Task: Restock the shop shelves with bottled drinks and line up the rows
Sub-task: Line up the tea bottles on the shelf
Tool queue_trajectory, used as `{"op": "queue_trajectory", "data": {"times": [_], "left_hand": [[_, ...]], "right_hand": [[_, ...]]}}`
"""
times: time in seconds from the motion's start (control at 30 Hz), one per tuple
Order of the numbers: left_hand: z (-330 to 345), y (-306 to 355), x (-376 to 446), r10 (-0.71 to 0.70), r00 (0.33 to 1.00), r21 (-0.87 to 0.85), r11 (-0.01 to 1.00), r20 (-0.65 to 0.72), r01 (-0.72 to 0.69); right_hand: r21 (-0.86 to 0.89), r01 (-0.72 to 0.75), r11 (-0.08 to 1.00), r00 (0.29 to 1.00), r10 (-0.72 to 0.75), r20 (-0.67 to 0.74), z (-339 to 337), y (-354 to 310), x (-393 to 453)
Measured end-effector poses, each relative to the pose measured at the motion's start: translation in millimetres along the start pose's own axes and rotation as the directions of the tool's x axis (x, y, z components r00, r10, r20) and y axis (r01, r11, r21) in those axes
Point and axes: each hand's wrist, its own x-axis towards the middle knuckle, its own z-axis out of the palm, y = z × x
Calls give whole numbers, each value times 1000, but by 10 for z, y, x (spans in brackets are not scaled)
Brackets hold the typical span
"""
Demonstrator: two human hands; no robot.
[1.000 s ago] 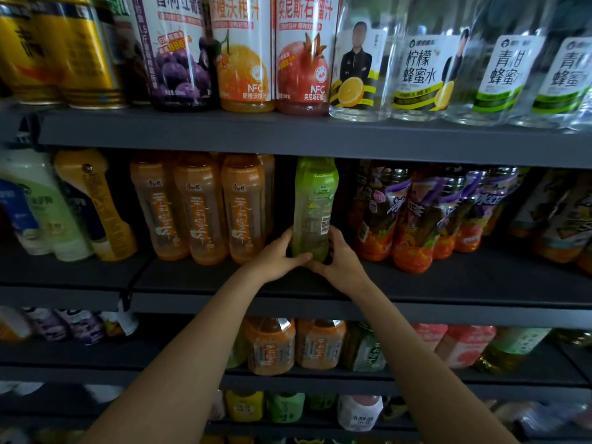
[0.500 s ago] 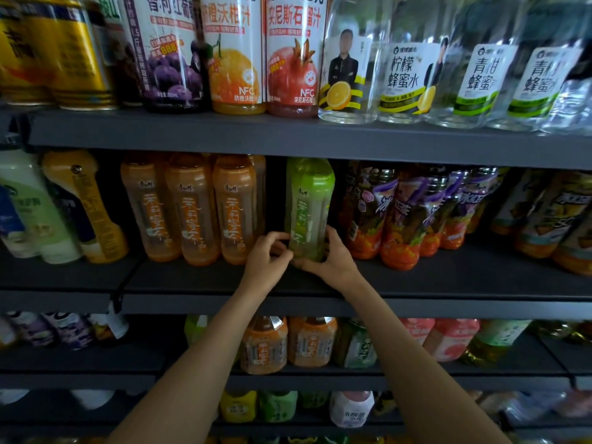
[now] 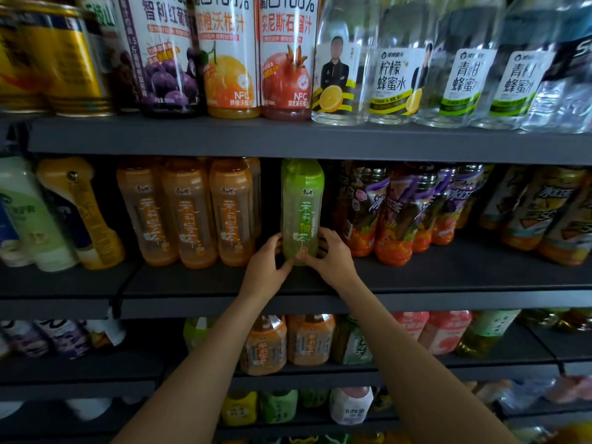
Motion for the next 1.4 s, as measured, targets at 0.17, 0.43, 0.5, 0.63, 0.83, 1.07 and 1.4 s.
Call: {"op": "queue_trajectory", "data": {"times": [0.17,0.43,0.5,0.63,0.83,1.07,1.4], "left_hand": [[9,-29,19,20,999,49,999,-28,-19],[63,-93,55,12,997,53,999,-81,-8],[66,-100,50,16,994,53,999,-106,-11],[69,-108,2,27,989,54,998,-145,-20],[-95,38,-158,59,948,41,998,-311,-49],[-344,228,-104,13,947,327,940,-320,98],[-409,89,41,-3,975,143,989,-223,36]], "right_hand": [[-22,28,999,1000,-28,-3,39,22,17],[-32,64,997,998,-63,28,49,6,19],[-32,57,998,998,-56,30,49,-5,21],[-44,76,996,997,-75,23,93,-52,3],[-45,132,990,991,-131,30,225,-152,-40],[-4,185,983,949,-178,260,0,-190,29],[-11,-142,990,987,142,81,-32,-162,568]]}}
